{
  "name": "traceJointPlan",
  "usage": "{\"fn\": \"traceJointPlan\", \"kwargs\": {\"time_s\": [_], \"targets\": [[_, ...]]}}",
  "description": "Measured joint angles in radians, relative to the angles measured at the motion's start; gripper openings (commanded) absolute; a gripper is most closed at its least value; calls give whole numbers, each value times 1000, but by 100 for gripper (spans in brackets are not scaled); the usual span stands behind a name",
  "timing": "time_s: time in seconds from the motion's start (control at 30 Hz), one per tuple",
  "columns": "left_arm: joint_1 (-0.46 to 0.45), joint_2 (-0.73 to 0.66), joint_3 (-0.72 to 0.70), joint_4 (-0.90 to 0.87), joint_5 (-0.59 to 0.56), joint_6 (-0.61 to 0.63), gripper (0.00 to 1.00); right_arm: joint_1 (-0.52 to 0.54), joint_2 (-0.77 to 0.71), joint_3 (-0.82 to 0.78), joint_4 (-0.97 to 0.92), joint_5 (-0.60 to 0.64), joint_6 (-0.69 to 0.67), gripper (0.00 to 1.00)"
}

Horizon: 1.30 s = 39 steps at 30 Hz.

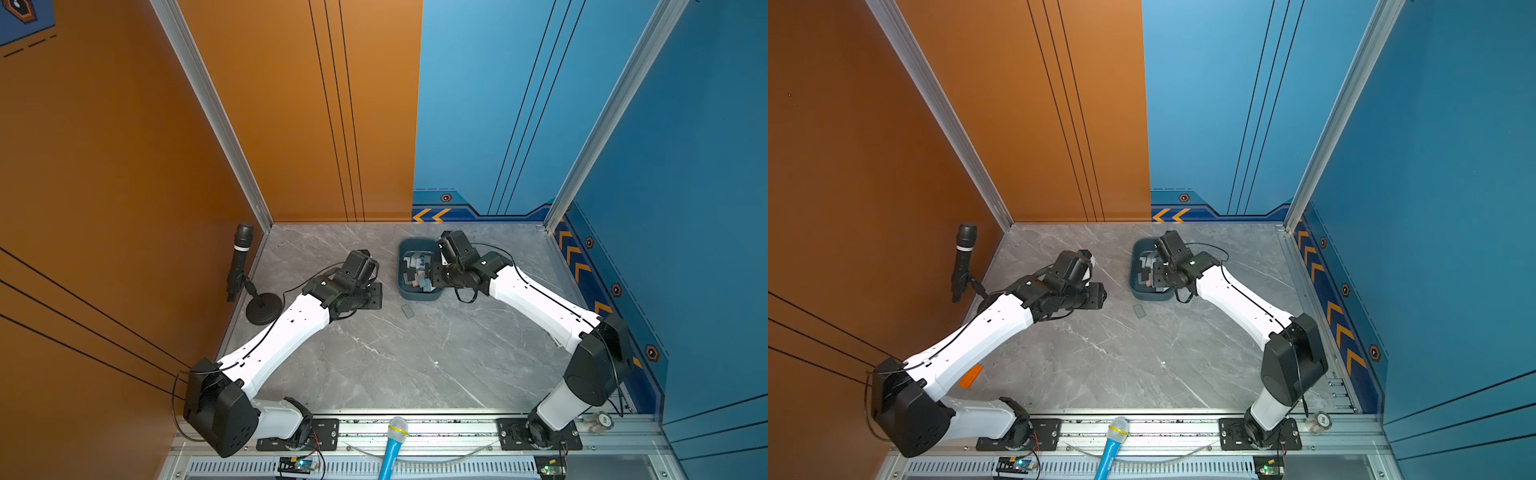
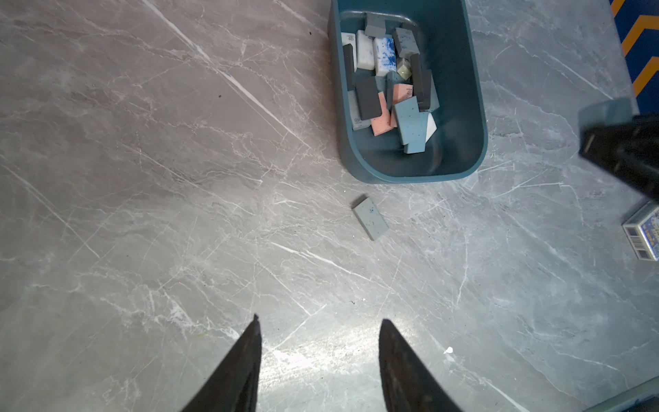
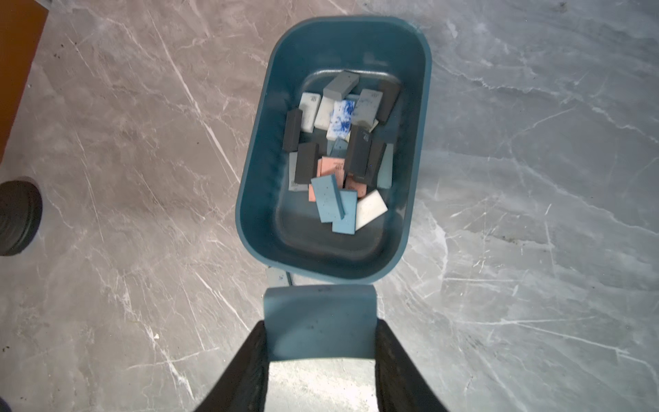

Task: Put the eraser in the storage box
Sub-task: Place the eraser in the storage box.

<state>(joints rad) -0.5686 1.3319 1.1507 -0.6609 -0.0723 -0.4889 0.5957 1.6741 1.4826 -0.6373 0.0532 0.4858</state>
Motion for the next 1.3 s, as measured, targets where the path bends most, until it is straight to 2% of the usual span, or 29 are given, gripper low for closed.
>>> {"fn": "traceJointPlan", "kwargs": {"time_s": [0.6,0.93,1.3], "targets": [[-20,-36,-114,33,0,-109,53,-130,463,385,-22,-111,-38,45],[-50,-3,-134,36,-1,-139,52,-154,623,517,-34,-115,-37,46],[-97,75,-127,45,0,-159,52,-176,727,681,-37,-140,-26,63]]}}
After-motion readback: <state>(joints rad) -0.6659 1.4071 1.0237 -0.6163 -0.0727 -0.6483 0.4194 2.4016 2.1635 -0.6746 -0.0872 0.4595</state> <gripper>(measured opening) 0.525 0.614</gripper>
